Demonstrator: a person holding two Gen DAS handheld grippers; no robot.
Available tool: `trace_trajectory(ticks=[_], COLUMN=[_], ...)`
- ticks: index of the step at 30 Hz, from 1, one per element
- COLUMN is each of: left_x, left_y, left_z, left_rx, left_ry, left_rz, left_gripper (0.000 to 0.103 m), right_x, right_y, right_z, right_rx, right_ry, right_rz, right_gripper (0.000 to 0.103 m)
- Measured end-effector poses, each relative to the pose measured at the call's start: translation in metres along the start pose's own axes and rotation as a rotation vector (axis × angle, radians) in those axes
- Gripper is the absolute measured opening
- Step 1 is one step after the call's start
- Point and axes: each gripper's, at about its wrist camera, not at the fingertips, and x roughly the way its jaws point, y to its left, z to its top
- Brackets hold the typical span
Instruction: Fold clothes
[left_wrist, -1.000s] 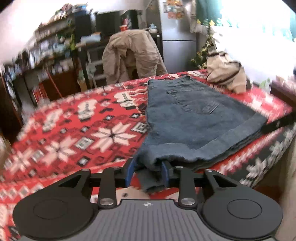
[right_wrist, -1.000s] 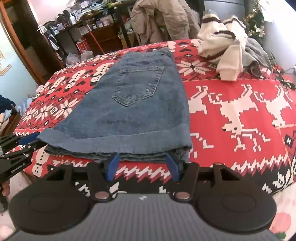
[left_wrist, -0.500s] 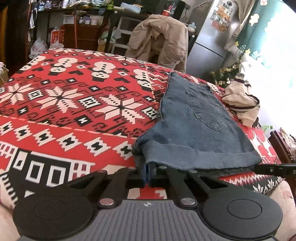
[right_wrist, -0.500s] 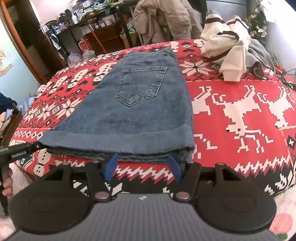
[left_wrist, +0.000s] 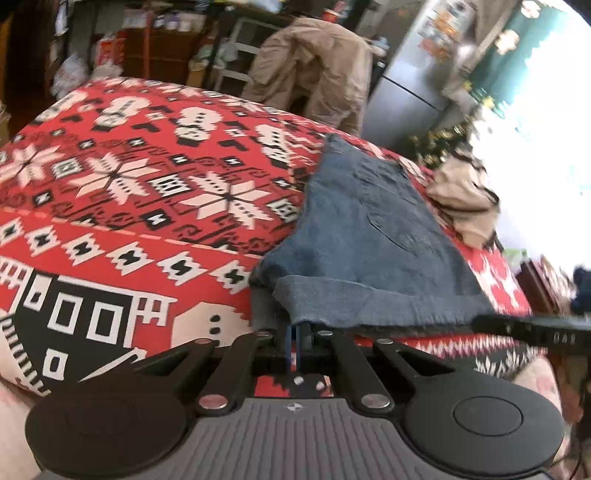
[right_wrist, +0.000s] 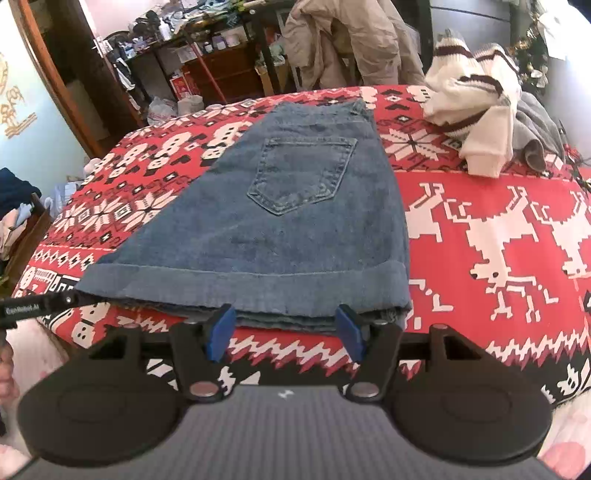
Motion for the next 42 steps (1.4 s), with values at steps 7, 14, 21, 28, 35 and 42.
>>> trace_trajectory(ticks=[7, 14, 21, 28, 35, 42], left_x=[0.001, -0.006, -0.011, -0.019, -0.004, 0.026], left_y=[0.000, 0.002, -0.004, 0.004, -0.008, -0.033], left_z=[-0.002, 0.010, 0.020, 0.022, 0.008, -0.010], left_rx=[0.011, -0.014, 0.015, -0.003, 0.291, 0.602], left_ry=[0.011, 0.003, 0.011, -0.014, 0.030, 0.029], left_rz=[-0.028, -0.086, -0.118, -0.163, 0.027, 0.180], left_gripper=[0.002, 0.002, 0.002, 0.010, 0.029, 0.028], right_x=[0.008, 0.030, 0.051, 0.061, 0.063, 0.059], right_y=[0.047, 0.123, 0.178, 0.186, 0.154, 0.144], right_z=[0.000, -0.008, -0.019, -0.025, 0.009, 0.022], right_rx=[-0.199, -0.438, -0.623, -0.684, -0.430, -0.360], right_ry=[-0.003, 0.000, -0.087, -0.168, -0.137, -0.140], right_rz=[0.110, 0.262, 0.187, 0.125, 0.181, 0.216], right_gripper=[0.051, 0.024, 0.023, 0.005, 0.005, 0.005])
